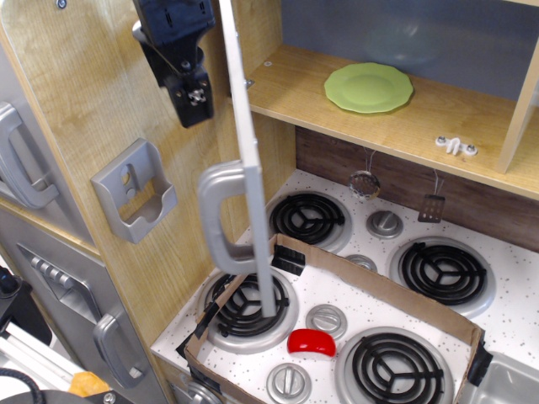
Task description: Close microwave
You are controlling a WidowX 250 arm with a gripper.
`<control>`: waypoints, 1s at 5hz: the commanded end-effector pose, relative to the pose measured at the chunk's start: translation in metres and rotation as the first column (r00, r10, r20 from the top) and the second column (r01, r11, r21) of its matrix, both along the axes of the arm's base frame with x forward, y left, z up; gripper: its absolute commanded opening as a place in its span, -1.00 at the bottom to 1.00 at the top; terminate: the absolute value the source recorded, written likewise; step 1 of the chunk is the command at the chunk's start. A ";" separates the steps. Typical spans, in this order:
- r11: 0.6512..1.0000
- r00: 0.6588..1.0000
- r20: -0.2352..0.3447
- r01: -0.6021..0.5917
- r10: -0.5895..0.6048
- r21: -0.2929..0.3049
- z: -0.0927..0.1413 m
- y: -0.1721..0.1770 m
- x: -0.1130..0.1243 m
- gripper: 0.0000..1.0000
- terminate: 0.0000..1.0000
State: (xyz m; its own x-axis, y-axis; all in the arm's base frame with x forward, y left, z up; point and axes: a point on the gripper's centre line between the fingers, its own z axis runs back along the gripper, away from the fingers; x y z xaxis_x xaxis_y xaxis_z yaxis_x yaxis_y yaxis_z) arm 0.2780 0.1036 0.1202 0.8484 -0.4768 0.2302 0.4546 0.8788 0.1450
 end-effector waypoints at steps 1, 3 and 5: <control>0.973 0.983 0.117 -0.115 0.140 -0.199 0.004 -0.029 0.038 1.00 -1.00; 0.970 0.975 0.197 -0.055 0.104 -0.237 0.007 -0.058 0.076 1.00 -1.00; 0.964 0.954 0.268 -0.062 0.134 -0.259 -0.003 -0.067 0.096 1.00 -1.00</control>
State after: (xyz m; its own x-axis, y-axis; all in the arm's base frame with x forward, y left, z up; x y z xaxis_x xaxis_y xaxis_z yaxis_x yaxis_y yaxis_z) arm 0.3667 0.0367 0.0931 0.7949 -0.2754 0.5406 0.3287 0.9444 -0.0021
